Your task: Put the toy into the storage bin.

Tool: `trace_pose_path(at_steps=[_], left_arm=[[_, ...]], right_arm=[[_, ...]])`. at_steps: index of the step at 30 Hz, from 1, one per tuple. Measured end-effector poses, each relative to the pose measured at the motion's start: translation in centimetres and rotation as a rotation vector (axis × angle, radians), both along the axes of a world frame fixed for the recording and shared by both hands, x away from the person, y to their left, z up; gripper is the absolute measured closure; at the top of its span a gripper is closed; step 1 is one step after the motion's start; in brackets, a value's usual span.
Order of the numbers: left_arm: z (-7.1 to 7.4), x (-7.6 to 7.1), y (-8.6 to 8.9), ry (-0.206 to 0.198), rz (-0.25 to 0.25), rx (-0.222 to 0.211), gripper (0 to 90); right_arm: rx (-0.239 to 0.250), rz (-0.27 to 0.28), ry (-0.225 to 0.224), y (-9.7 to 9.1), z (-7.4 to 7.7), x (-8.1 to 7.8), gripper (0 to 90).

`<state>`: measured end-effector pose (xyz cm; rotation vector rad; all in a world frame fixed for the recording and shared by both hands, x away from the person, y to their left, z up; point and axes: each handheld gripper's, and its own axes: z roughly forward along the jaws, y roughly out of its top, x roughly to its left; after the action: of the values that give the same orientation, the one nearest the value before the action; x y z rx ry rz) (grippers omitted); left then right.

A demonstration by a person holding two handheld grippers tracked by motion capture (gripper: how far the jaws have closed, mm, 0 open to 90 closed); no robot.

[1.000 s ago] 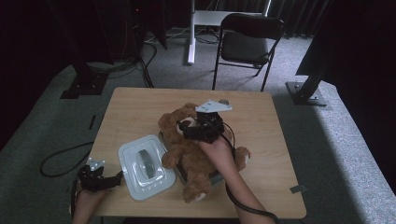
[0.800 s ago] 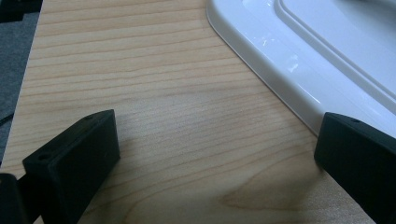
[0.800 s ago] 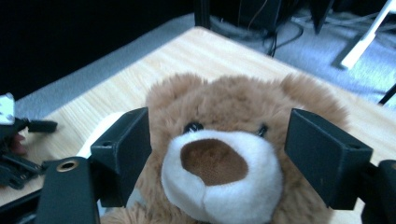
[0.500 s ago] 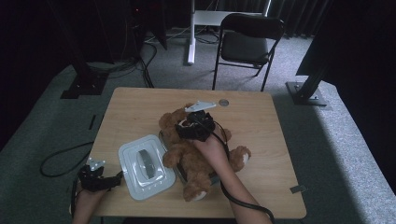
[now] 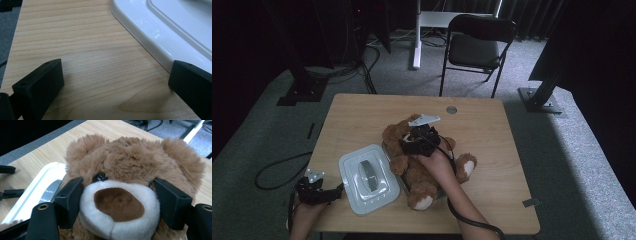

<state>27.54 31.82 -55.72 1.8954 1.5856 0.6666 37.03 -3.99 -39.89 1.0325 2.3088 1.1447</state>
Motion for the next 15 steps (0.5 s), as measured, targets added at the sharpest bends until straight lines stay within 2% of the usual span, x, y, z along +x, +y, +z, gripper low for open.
trace_pose_path(at_steps=[8,14,15], left_arm=[[0.0,0.0,0.0,0.002,-0.002,0.002,0.7],[0.0,0.0,0.0,0.002,-0.002,0.002,0.7],[0.0,0.0,0.0,0.002,-0.002,0.002,0.7]], right_arm=[[-0.034,0.014,0.039,0.6,-1.2,-0.1,27.8],[-0.104,0.036,0.095,1.8,-2.3,0.1,29.9],[-0.127,0.038,0.104,2.1,-2.6,0.2,29.9]])
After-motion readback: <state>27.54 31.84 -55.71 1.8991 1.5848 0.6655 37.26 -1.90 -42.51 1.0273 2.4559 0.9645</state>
